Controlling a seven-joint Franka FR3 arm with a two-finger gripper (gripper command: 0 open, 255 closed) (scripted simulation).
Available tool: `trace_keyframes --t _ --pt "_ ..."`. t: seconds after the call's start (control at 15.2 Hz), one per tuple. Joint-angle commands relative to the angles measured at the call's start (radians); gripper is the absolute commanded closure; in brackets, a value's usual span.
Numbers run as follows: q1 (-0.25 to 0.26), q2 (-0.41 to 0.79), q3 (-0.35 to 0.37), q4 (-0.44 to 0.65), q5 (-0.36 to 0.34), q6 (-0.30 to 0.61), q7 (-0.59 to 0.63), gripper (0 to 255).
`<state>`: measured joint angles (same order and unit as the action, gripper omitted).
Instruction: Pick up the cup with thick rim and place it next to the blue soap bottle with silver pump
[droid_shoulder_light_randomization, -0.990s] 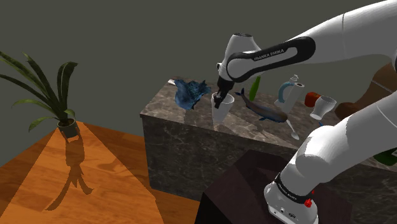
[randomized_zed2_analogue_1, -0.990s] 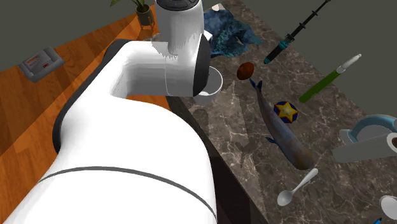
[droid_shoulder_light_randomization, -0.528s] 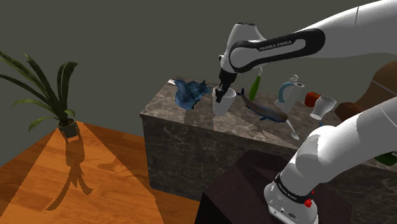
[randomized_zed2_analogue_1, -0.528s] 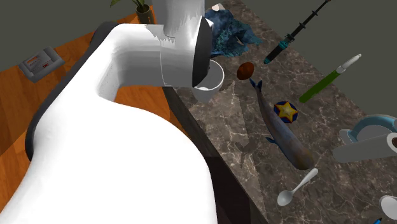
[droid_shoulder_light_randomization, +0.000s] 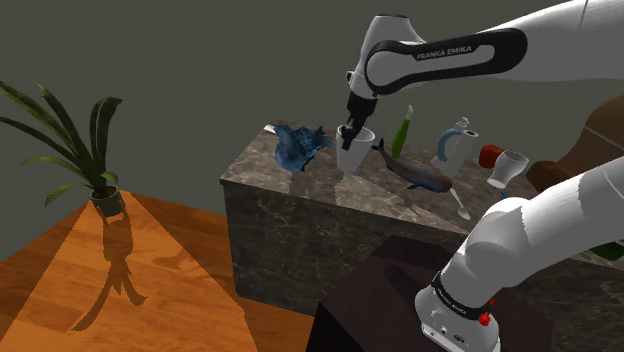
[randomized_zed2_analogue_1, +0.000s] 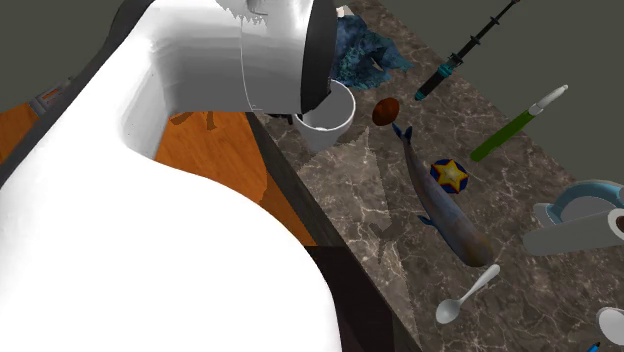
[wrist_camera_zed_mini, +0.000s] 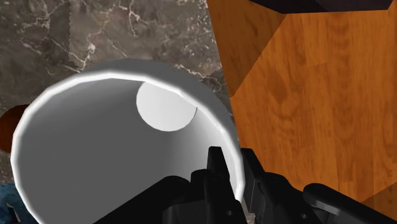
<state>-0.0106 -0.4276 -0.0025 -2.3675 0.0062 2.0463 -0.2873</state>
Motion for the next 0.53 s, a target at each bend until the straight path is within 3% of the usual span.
trace_keyframes --t 0.0,0.46 --pt "-0.001 -0.004 -0.001 0.026 0.0 -0.03 -0.001 255" --pt "-0.001 -0.013 -0.001 0.112 -0.001 -0.126 -0.001 255"
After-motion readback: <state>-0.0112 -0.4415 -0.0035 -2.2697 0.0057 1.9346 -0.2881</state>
